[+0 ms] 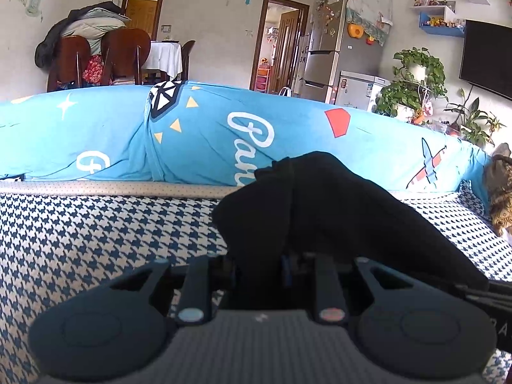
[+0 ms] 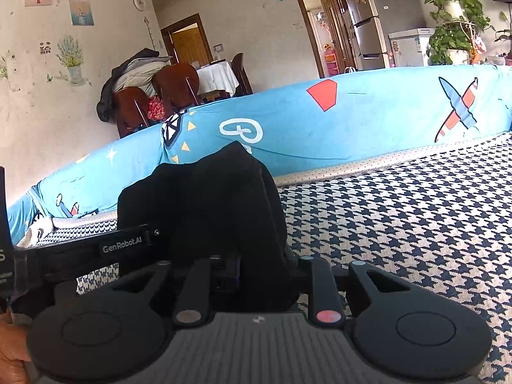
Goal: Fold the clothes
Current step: 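Lift the folded black bundle off the cover with both grippers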
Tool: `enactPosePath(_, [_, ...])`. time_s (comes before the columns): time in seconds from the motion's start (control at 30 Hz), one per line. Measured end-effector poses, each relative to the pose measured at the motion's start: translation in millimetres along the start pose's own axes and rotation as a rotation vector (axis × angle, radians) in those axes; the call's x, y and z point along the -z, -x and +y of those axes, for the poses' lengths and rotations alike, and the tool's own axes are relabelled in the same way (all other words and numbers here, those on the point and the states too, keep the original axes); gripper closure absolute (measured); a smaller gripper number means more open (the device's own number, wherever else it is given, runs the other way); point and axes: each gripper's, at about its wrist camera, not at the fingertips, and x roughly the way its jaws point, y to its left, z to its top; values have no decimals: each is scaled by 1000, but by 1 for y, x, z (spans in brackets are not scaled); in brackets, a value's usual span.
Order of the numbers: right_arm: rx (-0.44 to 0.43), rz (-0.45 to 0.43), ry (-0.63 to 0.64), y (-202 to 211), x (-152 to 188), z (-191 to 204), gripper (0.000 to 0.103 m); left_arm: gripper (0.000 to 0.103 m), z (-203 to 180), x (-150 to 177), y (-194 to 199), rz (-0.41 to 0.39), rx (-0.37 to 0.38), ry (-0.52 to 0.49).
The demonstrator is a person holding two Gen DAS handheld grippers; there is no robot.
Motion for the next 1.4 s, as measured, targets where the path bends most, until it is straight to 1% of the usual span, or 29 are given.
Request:
enactPosePath(0.23, [-6,-21,-6,5,-7,-8,80,81,-12,-7,2,1,-12,-8])
enactPosePath(0.47, [-35,-45,-6,14,-10,-10,80,81,-18,-15,18,-20,-31,-30])
enactPosePath(0.67, [-51,-84,-2,26,-14,-10,80,81,-27,-25,35,-44,-40,-53])
enactPosePath(0.83, [-54,-125,5,39,-18,-14,80,81,-43,-34,45,-64,-40,-73])
enactPosePath(1.0, [-39,-150,-17,47,-22,-27,80,81,-63,-40,45,-75,-33,-95])
enactPosePath(1.2, [0,-173,-53,58,-26,-49,80,81,-91,-48,39,-74,6,-129])
enactPosePath(1.4, [47,-178,-89,64,-28,-71,80,81,-117,-47,29,-65,36,-144])
